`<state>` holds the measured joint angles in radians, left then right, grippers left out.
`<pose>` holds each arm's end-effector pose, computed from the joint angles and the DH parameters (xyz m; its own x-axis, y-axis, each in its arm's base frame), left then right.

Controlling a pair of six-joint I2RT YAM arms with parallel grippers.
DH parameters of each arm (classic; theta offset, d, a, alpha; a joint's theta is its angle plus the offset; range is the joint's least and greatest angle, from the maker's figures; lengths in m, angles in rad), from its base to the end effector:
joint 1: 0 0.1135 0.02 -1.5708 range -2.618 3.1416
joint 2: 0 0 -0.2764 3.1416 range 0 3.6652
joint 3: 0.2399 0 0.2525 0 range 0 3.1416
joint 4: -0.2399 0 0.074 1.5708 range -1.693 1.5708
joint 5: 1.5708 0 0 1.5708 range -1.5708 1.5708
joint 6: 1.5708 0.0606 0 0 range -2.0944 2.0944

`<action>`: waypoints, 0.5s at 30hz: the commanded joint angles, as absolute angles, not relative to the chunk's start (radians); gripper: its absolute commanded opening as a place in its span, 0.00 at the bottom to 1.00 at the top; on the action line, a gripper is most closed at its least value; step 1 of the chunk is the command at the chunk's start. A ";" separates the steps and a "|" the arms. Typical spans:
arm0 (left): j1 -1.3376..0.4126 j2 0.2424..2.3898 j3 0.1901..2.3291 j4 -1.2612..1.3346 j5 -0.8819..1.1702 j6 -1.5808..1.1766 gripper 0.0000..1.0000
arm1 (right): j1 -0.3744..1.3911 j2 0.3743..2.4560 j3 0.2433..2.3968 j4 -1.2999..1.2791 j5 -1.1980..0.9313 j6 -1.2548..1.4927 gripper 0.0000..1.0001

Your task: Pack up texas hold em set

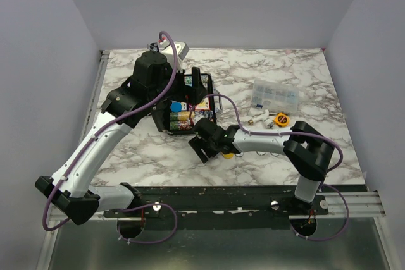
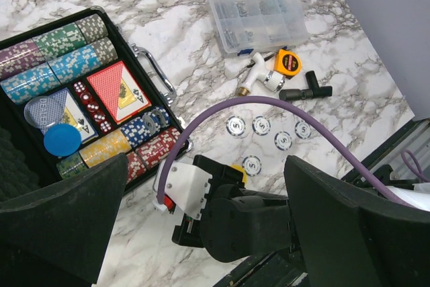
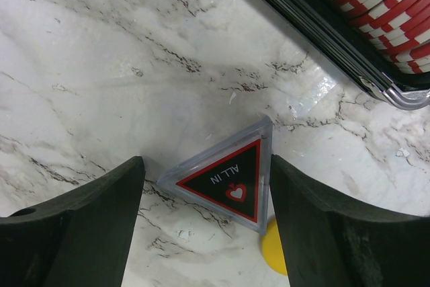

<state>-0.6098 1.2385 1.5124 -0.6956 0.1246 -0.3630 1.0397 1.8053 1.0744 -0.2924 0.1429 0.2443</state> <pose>0.2188 -0.1620 0.4440 -0.5485 -0.0466 -0.8349 0.4990 0.7829 -0.3715 0.1982 0.3204 0.1489 -0.6170 -0.5776 -0.5345 -0.6871 0.7265 0.0079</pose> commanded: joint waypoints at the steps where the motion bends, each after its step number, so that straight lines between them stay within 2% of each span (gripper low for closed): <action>1: -0.606 1.241 1.510 -0.680 0.135 -0.359 0.99 | 1.041 1.828 1.020 -0.330 0.132 0.259 0.73; 8: -0.606 1.244 1.509 -0.678 0.138 -0.359 0.99 | 1.040 1.826 1.020 -0.334 0.126 0.261 0.70; 15: -0.606 1.244 1.509 -0.678 0.141 -0.360 0.99 | 1.040 1.804 1.008 -0.334 0.091 0.262 0.74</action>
